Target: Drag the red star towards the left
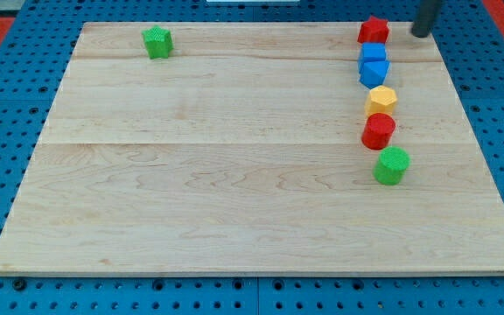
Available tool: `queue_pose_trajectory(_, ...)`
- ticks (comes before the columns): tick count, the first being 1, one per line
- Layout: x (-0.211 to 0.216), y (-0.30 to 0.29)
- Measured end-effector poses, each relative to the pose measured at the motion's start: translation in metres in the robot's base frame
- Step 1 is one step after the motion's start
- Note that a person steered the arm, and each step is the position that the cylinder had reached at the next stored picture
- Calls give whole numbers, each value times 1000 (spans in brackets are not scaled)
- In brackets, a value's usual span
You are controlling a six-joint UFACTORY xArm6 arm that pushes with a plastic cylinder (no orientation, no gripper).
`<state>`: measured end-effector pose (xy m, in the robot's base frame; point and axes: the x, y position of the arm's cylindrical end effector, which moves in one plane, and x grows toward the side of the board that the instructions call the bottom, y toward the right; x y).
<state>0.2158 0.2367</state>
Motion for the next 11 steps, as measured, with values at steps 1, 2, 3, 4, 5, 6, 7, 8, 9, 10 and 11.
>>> queue_pose_trajectory(1,20,-56)
queue_pose_trajectory(2,11,-107)
queue_pose_trajectory(3,-23,-74)
queue_pose_trajectory(4,-24,-107)
queue_pose_trajectory(5,-1,-132)
queue_pose_trajectory(6,2,-142)
queue_pose_trajectory(7,13,-130)
queue_pose_trajectory(8,15,-169)
queue_pose_trajectory(9,14,-186)
queue_pose_trajectory(10,-22,-218)
queue_pose_trajectory(11,-8,-255)
